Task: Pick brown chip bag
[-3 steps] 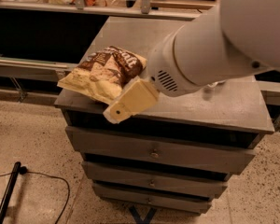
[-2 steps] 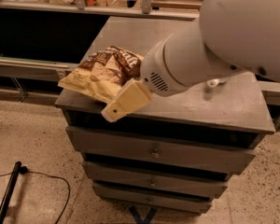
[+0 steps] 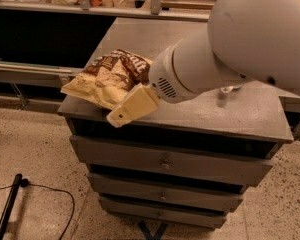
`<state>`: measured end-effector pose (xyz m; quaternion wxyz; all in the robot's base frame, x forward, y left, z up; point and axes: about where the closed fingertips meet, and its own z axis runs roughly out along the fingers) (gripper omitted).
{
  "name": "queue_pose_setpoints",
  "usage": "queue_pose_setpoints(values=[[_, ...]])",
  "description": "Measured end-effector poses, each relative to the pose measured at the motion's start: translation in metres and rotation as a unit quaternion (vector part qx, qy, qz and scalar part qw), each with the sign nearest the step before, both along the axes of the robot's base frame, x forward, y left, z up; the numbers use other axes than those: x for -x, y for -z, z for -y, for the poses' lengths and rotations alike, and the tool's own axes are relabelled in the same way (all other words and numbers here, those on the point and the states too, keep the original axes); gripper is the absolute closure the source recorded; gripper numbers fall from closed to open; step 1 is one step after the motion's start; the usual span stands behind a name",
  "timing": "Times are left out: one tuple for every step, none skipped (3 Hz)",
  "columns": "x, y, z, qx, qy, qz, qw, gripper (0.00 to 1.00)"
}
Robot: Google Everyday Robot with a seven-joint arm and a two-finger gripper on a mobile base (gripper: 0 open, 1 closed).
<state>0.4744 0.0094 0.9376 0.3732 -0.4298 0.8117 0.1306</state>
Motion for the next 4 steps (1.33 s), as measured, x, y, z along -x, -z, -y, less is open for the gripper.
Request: queue_pose_setpoints(values=[[-0.014, 0.017, -0.009, -0.034, 0.019, -0.006, 0.9992, 0.00], [-0.029, 0.036, -0.019, -0.049, 0.019, -0.016, 0.9985, 0.00], [-0.048, 0.063, -0.024, -0.055, 0.014, -0.028, 0.9980, 0.00], [-0.062, 0.077, -0.022, -0.054, 0.015, -0.029, 0.9980, 0.00]])
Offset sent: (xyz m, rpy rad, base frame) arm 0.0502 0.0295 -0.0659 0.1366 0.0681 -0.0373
